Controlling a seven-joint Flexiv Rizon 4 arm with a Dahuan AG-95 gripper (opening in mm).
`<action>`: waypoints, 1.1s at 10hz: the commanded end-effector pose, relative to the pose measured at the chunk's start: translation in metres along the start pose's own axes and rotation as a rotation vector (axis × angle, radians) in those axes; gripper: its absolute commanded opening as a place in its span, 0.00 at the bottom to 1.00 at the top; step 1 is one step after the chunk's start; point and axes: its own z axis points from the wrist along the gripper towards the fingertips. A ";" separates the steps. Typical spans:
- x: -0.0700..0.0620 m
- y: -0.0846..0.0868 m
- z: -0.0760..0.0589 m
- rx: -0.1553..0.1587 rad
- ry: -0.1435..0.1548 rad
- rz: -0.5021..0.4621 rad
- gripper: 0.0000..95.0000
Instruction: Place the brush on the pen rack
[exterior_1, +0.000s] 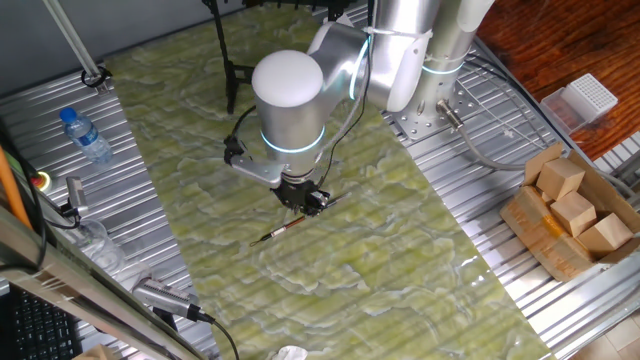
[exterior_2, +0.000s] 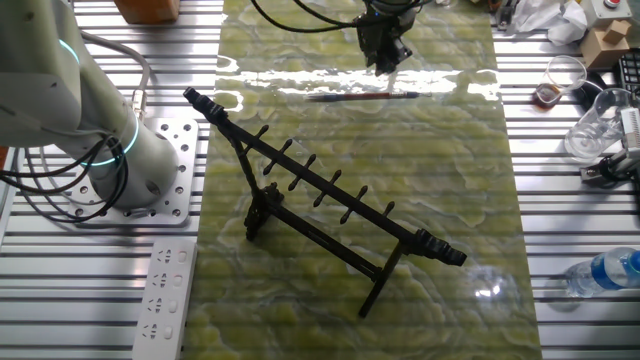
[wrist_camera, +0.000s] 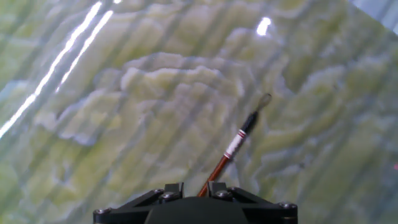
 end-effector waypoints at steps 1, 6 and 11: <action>-0.004 0.005 0.007 0.006 0.002 -0.221 0.20; 0.000 0.011 0.013 0.050 0.014 -0.691 0.40; 0.003 0.015 0.019 0.073 0.013 -0.751 0.40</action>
